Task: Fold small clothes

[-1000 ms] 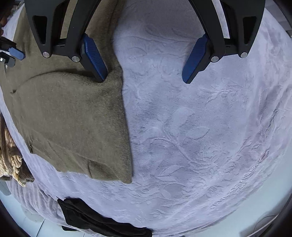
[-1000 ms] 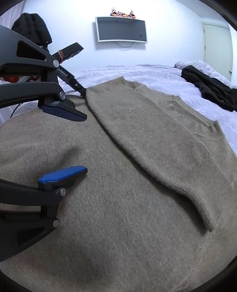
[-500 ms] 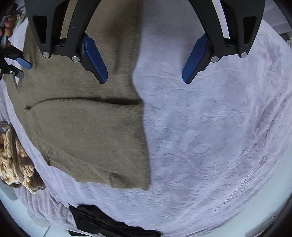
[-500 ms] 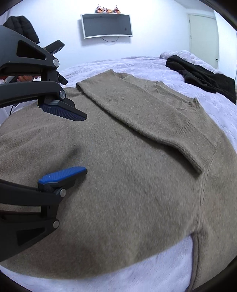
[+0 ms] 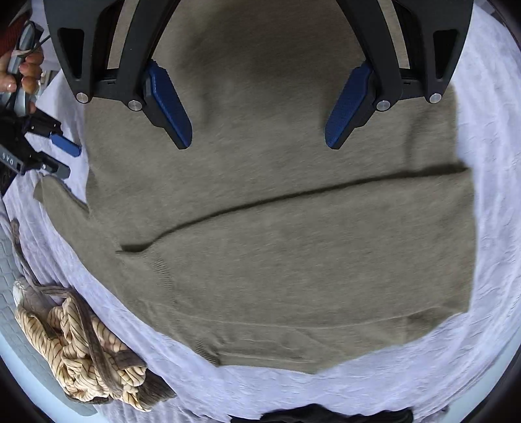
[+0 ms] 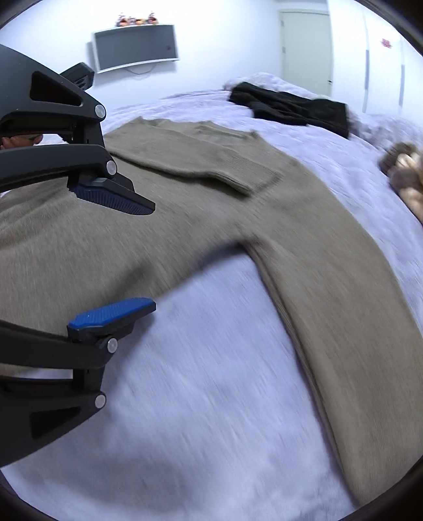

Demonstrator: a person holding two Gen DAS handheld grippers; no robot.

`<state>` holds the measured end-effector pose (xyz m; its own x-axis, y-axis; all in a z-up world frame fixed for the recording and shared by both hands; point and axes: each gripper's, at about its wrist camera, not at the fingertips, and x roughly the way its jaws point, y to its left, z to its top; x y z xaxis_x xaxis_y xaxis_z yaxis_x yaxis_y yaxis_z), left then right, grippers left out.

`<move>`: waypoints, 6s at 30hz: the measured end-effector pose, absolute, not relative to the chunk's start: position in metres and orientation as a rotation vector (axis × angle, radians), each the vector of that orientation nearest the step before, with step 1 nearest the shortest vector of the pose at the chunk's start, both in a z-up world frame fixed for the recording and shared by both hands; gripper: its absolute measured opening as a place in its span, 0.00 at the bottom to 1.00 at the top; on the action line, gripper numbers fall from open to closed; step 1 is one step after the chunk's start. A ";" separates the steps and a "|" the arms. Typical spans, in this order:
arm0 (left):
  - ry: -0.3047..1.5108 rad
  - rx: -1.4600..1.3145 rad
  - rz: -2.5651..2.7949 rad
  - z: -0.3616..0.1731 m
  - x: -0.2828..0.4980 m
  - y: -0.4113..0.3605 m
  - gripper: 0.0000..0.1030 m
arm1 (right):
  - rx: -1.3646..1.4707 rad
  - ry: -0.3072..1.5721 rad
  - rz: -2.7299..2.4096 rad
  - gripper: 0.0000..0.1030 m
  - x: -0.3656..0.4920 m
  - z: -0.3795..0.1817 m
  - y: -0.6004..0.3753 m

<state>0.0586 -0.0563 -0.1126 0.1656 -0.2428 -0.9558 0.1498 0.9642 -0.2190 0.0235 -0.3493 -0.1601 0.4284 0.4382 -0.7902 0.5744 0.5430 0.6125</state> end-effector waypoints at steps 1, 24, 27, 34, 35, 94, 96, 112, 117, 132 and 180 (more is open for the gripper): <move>1.371 -0.091 -0.286 -0.112 0.065 -0.066 0.82 | 1.068 1.176 -0.125 0.55 0.019 -0.160 -0.361; 1.241 0.104 -0.291 -0.153 0.152 -0.230 0.82 | 1.336 0.785 -0.383 0.60 -0.052 -0.188 -0.558; 1.242 0.093 -0.293 -0.154 0.153 -0.230 0.82 | 1.427 0.708 -0.352 0.60 -0.047 -0.196 -0.565; 1.221 -0.003 -0.341 -0.130 0.148 -0.208 0.82 | 1.573 0.507 -0.113 0.07 -0.012 -0.174 -0.560; 1.206 -0.010 -0.344 -0.125 0.147 -0.203 0.82 | 1.551 0.500 -0.065 0.07 0.000 -0.165 -0.555; 1.150 -0.240 -0.137 -0.093 0.085 0.073 0.82 | 0.603 1.245 0.278 0.65 0.179 -0.149 -0.169; 1.172 -0.234 -0.137 -0.103 0.104 0.066 0.82 | 0.788 1.211 0.145 0.65 0.161 -0.161 -0.218; 1.241 -0.006 -0.082 -0.142 0.111 0.029 0.82 | 1.086 1.152 0.051 0.08 0.148 -0.219 -0.310; 1.265 -0.022 -0.102 -0.135 0.103 0.043 0.82 | 1.087 1.138 0.046 0.16 0.134 -0.212 -0.315; 1.369 -0.059 -0.103 -0.114 0.057 0.050 0.82 | 0.813 1.267 0.097 0.55 0.082 -0.147 -0.273; 1.314 -0.284 -0.012 -0.141 0.139 0.150 0.50 | 0.759 1.330 -0.022 0.17 0.172 -0.197 -0.321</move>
<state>0.1393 0.1501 -0.1412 0.2594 -0.1685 -0.9510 -0.1514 0.9654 -0.2124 0.1716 -0.3209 -0.1975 0.2749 0.3994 -0.8746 0.4277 0.7639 0.4833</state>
